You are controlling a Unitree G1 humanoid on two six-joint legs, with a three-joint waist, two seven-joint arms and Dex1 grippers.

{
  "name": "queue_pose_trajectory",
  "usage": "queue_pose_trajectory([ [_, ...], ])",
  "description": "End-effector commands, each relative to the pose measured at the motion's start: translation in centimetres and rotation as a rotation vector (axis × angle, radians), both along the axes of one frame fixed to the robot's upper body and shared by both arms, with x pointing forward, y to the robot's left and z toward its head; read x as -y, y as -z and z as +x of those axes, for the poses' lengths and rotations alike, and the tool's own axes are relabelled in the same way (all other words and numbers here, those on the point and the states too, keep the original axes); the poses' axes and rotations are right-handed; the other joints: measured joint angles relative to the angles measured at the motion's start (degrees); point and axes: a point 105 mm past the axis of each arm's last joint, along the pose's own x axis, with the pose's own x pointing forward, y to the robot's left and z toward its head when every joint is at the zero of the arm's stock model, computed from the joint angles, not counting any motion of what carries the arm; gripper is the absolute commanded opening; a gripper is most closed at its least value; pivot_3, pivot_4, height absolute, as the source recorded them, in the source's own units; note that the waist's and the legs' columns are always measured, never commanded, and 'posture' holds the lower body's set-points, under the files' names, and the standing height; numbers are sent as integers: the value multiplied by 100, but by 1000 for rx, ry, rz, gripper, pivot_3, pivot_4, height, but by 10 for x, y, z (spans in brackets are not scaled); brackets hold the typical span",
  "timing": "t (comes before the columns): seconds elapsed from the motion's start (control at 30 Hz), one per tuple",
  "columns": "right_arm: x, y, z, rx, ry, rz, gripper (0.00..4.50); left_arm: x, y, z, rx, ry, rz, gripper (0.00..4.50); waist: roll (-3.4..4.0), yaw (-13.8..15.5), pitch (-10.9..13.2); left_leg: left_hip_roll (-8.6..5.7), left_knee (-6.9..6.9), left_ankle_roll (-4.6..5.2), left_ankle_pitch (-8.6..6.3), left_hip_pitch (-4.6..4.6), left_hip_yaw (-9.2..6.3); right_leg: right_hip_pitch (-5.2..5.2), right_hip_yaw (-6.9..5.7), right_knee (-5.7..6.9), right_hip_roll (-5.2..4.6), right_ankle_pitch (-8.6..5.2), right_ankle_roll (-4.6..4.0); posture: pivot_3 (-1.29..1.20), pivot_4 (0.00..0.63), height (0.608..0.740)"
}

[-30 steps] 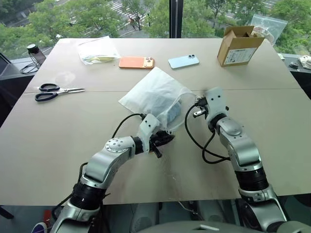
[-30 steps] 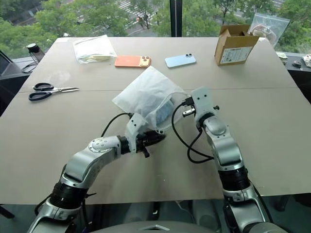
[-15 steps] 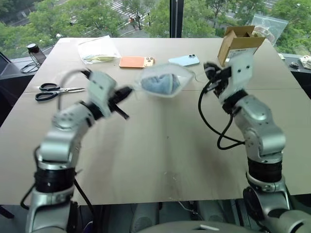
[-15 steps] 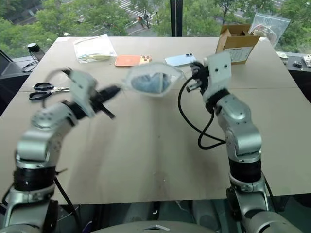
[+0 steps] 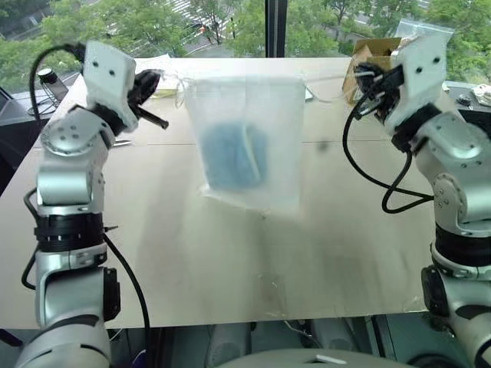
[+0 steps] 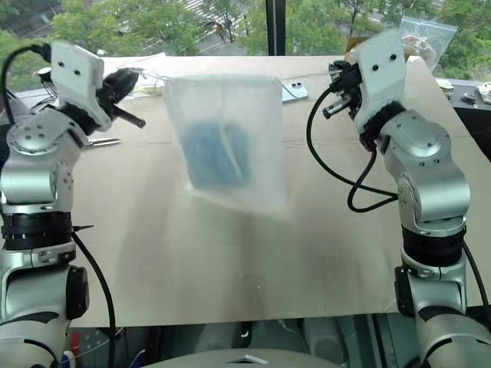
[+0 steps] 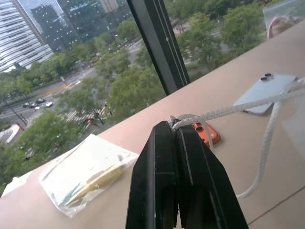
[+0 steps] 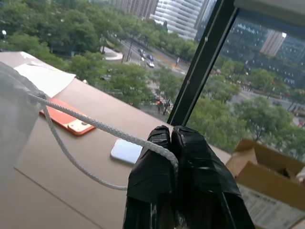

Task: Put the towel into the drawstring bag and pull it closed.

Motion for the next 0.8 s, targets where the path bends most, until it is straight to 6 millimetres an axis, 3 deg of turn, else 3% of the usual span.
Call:
queue_pose_trajectory([
  [0.03,88,-5,-1,40,413,49,0,-63,2,-2,19,-281,-25,29,-1,23,-1,0,1,0,0,1,0,1,-1,0,0,0,0,0,150,740],
  [0.13,139,-8,-10,59,629,105,0,-93,6,-5,20,-427,-106,29,-1,38,-1,-2,2,0,0,2,1,6,-1,-4,-2,0,1,0,150,740],
  [0.27,160,-28,-16,132,715,94,0,-112,-3,-7,70,-519,-139,29,-2,33,0,-4,0,0,0,-1,-1,2,-3,-3,-4,0,1,0,150,740],
  [0.33,164,-37,-17,159,718,94,0,-112,-10,-7,100,-515,-150,29,-2,20,0,-4,0,0,0,3,0,3,-1,0,-4,1,1,0,150,740],
  [0.4,143,-45,-12,179,585,112,0,-101,-13,-3,114,-452,-157,29,-2,9,0,-3,0,0,0,6,1,6,0,1,-4,1,1,0,150,740],
  [0.47,110,-48,-10,168,388,113,0,-79,-10,2,101,-336,-188,29,-1,1,0,-3,0,0,0,8,5,6,4,1,-4,1,1,0,150,740],
  [0.63,23,-21,-24,17,-102,97,0,-11,17,7,-10,-19,-236,29,-1,6,-1,-2,2,0,0,3,1,8,0,-1,-3,1,1,0,150,740],
  [0.7,-21,-14,-56,-77,-433,173,0,13,26,3,-55,72,-268,29,-1,9,0,-1,1,0,0,-1,-1,9,-1,-5,-4,1,1,0,150,740],
  [0.73,-40,-3,-82,-160,-626,171,0,25,32,1,-87,111,-285,29,-1,10,0,2,2,0,0,-4,-4,9,-3,-6,-4,1,1,0,150,740],
  [0.8,-54,17,-115,-287,-808,125,0,42,41,-4,-135,174,-295,29,-2,30,-1,7,2,0,0,-6,-9,10,-8,-7,-4,1,1,0,150,740],
])
